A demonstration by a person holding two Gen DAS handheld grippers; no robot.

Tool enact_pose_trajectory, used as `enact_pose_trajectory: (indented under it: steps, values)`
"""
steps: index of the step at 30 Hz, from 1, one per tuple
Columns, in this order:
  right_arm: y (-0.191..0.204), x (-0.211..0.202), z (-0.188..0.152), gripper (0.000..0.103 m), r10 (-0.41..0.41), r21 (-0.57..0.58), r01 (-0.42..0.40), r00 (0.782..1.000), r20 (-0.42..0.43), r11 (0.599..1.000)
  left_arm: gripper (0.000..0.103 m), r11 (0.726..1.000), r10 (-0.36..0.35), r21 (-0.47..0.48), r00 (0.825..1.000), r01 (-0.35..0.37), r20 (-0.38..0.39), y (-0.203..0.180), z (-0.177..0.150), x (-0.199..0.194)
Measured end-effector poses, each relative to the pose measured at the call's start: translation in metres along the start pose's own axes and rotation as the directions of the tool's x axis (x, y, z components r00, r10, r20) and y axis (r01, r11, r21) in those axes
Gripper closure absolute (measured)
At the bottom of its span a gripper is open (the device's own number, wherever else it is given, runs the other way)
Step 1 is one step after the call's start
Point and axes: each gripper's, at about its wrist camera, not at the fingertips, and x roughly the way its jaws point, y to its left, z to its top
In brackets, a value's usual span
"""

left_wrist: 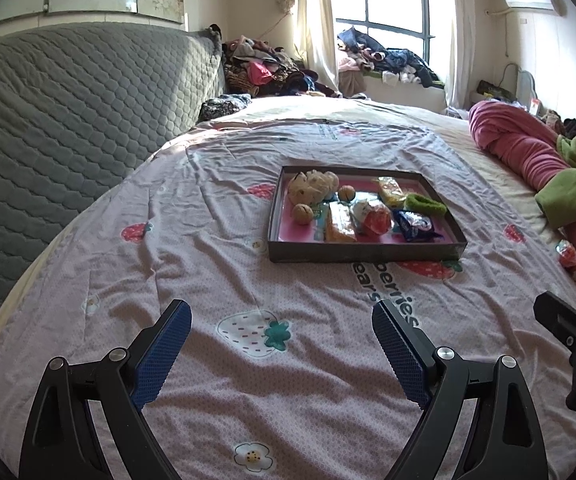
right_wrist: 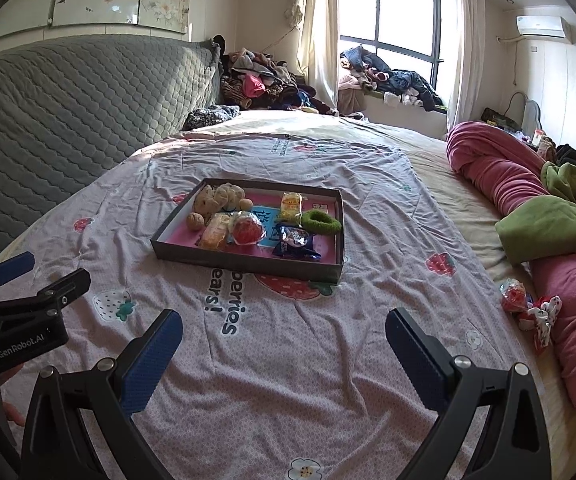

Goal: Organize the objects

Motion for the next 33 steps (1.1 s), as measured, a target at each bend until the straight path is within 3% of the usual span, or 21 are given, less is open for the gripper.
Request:
enact_pose_trajectory:
  steps: [16,33]
  values:
    - [-0.006,0.026,-0.034,0.000,-0.012,0.030,0.013,0.999,-0.052,0.999,0.010,1.000,0.023,-0.001,0.999,-0.023,-0.044,0.001,-0.037,0.034]
    - [-0.011,0.057,-0.079,0.000,-0.019,0.063,0.028,0.991,-0.131,0.998,0.010,1.000,-0.009,-0.012,0.996,0.008,-0.085,0.004,-0.071,0.064]
